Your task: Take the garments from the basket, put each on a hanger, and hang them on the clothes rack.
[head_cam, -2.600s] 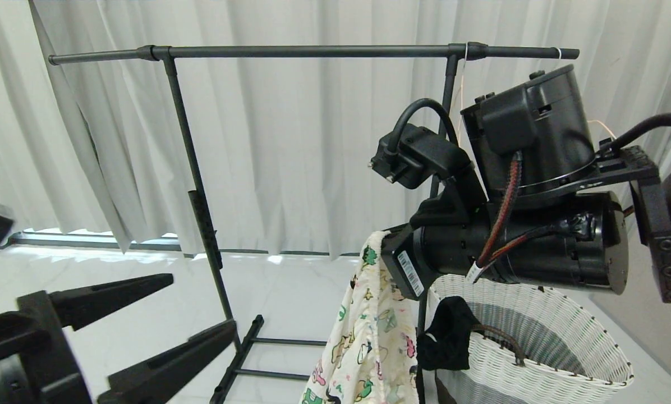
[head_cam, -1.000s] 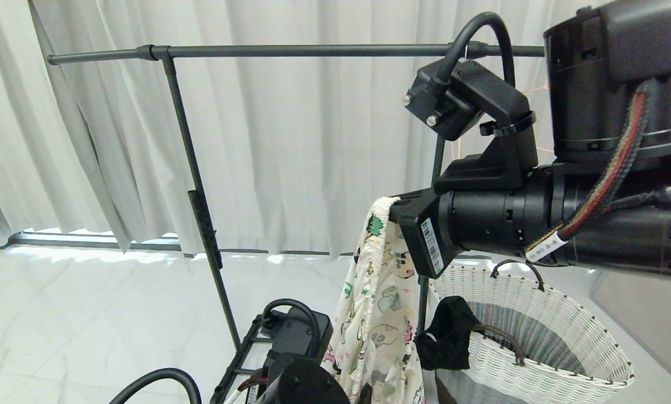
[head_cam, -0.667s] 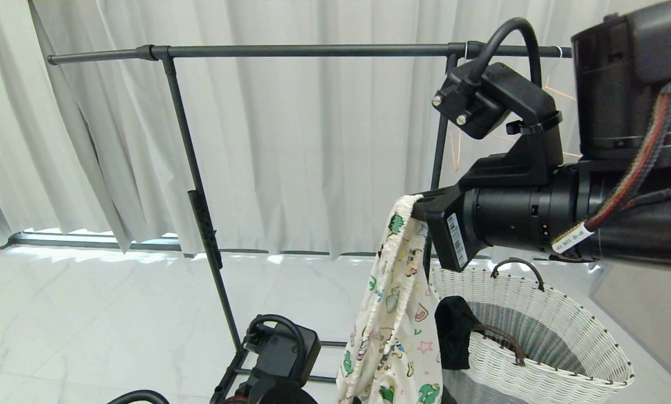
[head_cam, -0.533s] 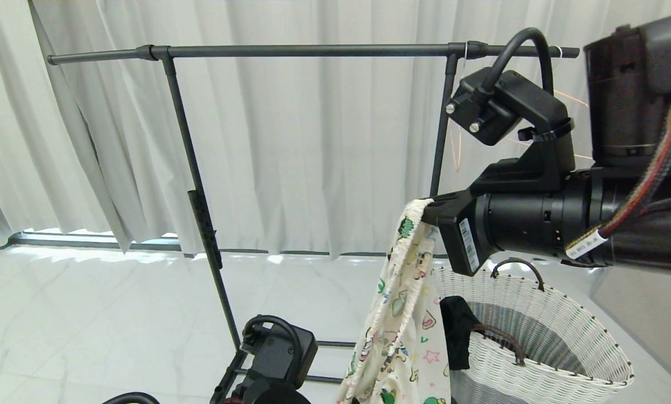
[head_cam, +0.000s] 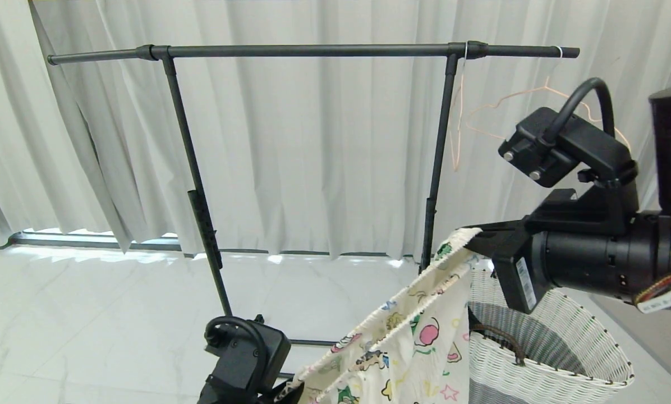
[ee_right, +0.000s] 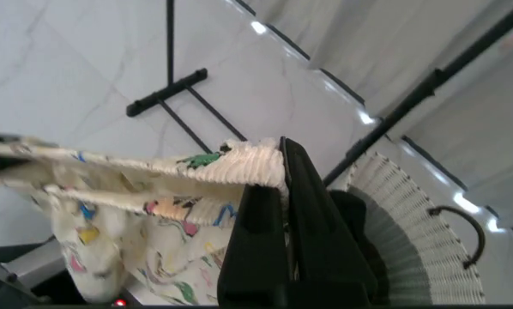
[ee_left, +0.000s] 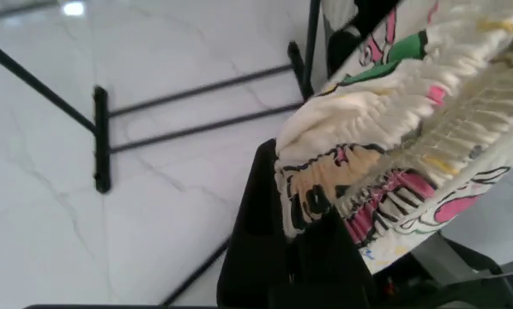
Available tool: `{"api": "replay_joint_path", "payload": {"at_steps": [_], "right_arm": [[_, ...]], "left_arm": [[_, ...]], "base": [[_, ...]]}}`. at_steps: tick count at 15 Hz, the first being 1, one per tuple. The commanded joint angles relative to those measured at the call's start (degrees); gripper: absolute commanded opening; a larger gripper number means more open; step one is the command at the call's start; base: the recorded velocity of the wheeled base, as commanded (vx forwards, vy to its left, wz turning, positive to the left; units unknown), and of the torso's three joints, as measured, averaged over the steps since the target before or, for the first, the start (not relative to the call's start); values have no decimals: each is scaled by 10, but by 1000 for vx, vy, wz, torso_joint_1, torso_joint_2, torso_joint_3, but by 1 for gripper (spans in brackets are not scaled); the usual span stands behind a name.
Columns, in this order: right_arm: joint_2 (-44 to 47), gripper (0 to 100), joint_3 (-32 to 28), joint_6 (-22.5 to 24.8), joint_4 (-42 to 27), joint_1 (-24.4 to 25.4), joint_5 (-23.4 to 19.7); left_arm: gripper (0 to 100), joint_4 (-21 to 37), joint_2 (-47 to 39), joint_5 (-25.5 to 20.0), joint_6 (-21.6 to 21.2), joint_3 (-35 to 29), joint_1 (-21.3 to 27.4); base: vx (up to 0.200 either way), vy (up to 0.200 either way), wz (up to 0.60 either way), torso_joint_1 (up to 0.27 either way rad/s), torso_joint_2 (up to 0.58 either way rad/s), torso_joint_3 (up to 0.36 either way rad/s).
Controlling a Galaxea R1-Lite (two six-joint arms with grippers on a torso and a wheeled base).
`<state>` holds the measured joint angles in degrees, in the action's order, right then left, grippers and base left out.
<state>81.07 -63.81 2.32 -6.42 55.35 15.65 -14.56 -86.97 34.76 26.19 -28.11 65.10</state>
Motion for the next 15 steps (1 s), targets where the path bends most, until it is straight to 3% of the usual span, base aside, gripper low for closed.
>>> {"api": "replay_joint_path", "payload": {"at_steps": [1,3,6,7,8,10,13,15], "right_arm": [[-51,0,46,0,-1,-9,5],[-114,0,100,0,-16,-12,5],[-151,0,104,3,-52,-12,7],[-151,0,98,5,-52,-12,7],[-144,0,60,16,-53,-12,7],[-130,0,12,55,-53,-13,7],[-104,0,-74,99,-53,-20,6],[-80,0,-138,99,-54,-20,6]], "left_arm": [[0,1,46,12,-30,-10,-8],[0,15,99,9,-72,-60,-30],[0,169,108,8,-73,-224,-63],[0,197,107,8,-73,-255,-66],[0,313,105,-7,-74,-370,-67],[0,415,97,-47,-74,-506,-67],[0,513,82,-48,-75,-643,-62],[0,519,84,-49,-81,-658,-56]], "base": [[0,0,0,0,0,0],[0,0,0,0,0,0],[0,0,0,0,0,0],[0,0,0,0,0,0],[0,0,0,0,0,0],[0,0,0,0,0,0],[0,0,0,0,0,0],[0,0,0,0,0,0]]}}
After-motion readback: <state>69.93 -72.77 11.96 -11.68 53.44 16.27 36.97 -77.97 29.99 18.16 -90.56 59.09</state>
